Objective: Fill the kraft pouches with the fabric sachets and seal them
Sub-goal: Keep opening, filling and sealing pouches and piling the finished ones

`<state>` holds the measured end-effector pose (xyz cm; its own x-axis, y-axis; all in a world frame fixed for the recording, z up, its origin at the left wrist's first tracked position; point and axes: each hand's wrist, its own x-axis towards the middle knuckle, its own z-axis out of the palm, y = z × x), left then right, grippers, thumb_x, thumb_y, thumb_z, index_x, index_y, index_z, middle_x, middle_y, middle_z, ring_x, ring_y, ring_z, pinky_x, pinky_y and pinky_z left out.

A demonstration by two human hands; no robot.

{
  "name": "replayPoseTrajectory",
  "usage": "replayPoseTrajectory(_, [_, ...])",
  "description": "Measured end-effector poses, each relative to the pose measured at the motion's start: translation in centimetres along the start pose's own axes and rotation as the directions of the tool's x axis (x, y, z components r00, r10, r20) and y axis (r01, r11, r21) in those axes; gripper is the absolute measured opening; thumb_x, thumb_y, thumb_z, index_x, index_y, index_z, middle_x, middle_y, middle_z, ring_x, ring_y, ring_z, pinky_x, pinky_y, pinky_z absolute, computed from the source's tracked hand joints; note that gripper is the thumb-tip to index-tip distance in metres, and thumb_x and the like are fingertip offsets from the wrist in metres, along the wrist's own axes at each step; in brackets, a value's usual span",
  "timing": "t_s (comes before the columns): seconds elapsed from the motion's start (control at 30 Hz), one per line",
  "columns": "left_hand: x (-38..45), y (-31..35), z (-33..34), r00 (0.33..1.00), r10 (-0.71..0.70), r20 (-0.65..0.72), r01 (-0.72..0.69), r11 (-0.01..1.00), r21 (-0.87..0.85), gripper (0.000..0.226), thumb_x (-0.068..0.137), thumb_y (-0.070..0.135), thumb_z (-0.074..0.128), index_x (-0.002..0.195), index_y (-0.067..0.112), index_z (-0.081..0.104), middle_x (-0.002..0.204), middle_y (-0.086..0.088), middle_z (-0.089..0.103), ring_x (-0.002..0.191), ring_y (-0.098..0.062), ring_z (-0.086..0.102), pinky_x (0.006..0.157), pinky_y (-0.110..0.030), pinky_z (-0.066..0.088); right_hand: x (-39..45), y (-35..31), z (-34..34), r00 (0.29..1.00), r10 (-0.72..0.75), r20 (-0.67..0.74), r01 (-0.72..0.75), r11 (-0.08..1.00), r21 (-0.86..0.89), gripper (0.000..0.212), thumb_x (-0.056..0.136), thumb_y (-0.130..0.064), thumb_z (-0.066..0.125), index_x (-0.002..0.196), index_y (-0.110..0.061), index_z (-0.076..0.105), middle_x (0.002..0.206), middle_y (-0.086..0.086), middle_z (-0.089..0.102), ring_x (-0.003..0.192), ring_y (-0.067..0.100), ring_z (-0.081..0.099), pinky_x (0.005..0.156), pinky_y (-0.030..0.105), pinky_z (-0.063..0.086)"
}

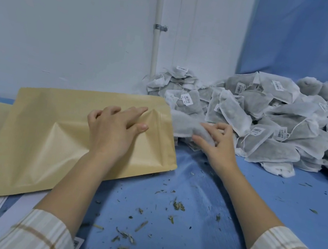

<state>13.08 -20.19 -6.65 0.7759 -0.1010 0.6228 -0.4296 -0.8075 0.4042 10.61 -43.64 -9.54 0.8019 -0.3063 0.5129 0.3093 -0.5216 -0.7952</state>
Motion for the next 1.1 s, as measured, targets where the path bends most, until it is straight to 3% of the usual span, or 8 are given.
replayPoseTrajectory(0.13, [-0.3,0.6,0.1,0.994,0.076,0.081,-0.07,0.995,-0.073,0.035,0.088,0.05,0.054,0.123,0.051,0.054,0.132,0.012,0.054,0.125,-0.003,0.03,0.097,-0.02,0.006,-0.5,-1.5,1.0,0.959,-0.055,0.278,0.03,0.995,0.092,0.042,0.077,-0.009,0.073,0.113,-0.027,0.064,0.098,-0.005,0.053,0.083,-0.011,0.051,0.077,0.005,0.038])
replayPoseTrajectory(0.27, [-0.9,2.3,0.8,0.969,0.194,0.151,-0.17,0.973,-0.158,0.034,0.088,0.049,0.054,0.121,0.056,0.052,0.133,0.011,0.052,0.11,0.004,0.023,0.088,-0.014,0.005,-0.6,-3.2,2.6,0.967,0.038,0.251,-0.086,0.979,0.184,0.025,0.084,-0.002,0.062,0.1,-0.021,0.062,0.083,-0.015,0.063,0.07,-0.011,0.06,0.059,0.003,0.043])
replayPoseTrajectory(0.4, [-1.0,2.6,1.1,0.975,0.164,0.153,-0.137,0.976,-0.172,0.032,0.088,0.051,0.053,0.12,0.058,0.051,0.131,0.001,0.052,0.101,0.004,0.02,0.087,-0.014,0.006,-0.7,-4.2,2.9,0.823,0.185,0.538,-0.313,0.937,0.157,0.022,0.094,-0.008,0.048,0.082,-0.026,0.053,0.069,-0.01,0.057,0.055,-0.004,0.056,0.047,0.006,0.042])
replayPoseTrajectory(0.57, [-0.9,2.0,0.9,0.989,0.132,0.073,-0.126,0.989,-0.072,0.032,0.09,0.05,0.052,0.122,0.052,0.054,0.126,0.007,0.057,0.121,-0.006,0.03,0.096,-0.023,0.008,0.0,-1.9,2.4,0.996,0.079,0.042,-0.068,0.97,-0.232,0.016,0.085,-0.022,0.06,0.096,-0.028,0.069,0.104,-0.004,0.062,0.099,0.008,0.054,0.083,0.015,0.042])
replayPoseTrajectory(0.63, [-1.0,1.9,0.9,0.992,0.115,0.049,-0.114,0.993,-0.031,0.032,0.091,0.049,0.051,0.123,0.051,0.054,0.128,0.012,0.056,0.124,-0.009,0.032,0.097,-0.024,0.008,0.4,-0.2,1.6,0.983,0.177,-0.04,-0.15,0.666,-0.731,0.043,0.084,-0.041,0.057,0.125,-0.029,0.053,0.135,0.01,0.041,0.125,0.027,0.033,0.103,0.036,0.029])
replayPoseTrajectory(0.7, [-0.9,1.8,0.9,0.994,0.105,0.043,-0.105,0.994,0.008,0.033,0.091,0.05,0.05,0.125,0.051,0.053,0.131,0.015,0.055,0.127,-0.011,0.034,0.098,-0.026,0.007,0.1,0.7,1.1,0.925,0.375,-0.057,-0.237,0.456,-0.858,0.055,0.084,-0.046,0.052,0.132,-0.024,0.037,0.14,0.019,0.027,0.127,0.037,0.027,0.104,0.043,0.025])
replayPoseTrajectory(0.9, [-0.7,1.2,0.6,0.998,0.064,-0.017,-0.063,0.997,0.043,0.035,0.092,0.049,0.05,0.127,0.048,0.052,0.136,0.016,0.052,0.128,-0.015,0.036,0.102,-0.032,0.009,0.6,-0.2,1.0,0.917,0.158,-0.366,-0.237,0.954,-0.182,0.029,0.095,-0.02,0.041,0.122,-0.009,0.043,0.093,0.005,0.056,0.083,0.024,0.053,0.067,0.032,0.037])
replayPoseTrajectory(1.1, [-0.3,0.6,0.1,0.997,0.024,-0.073,-0.022,0.999,0.029,0.036,0.091,0.048,0.051,0.127,0.047,0.053,0.138,0.014,0.051,0.129,-0.015,0.036,0.101,-0.031,0.01,1.4,-1.4,0.9,0.792,0.573,-0.21,-0.348,0.706,0.617,0.019,0.082,-0.011,0.045,0.064,-0.016,0.044,0.071,0.002,0.045,0.07,0.019,0.042,0.067,0.035,0.037])
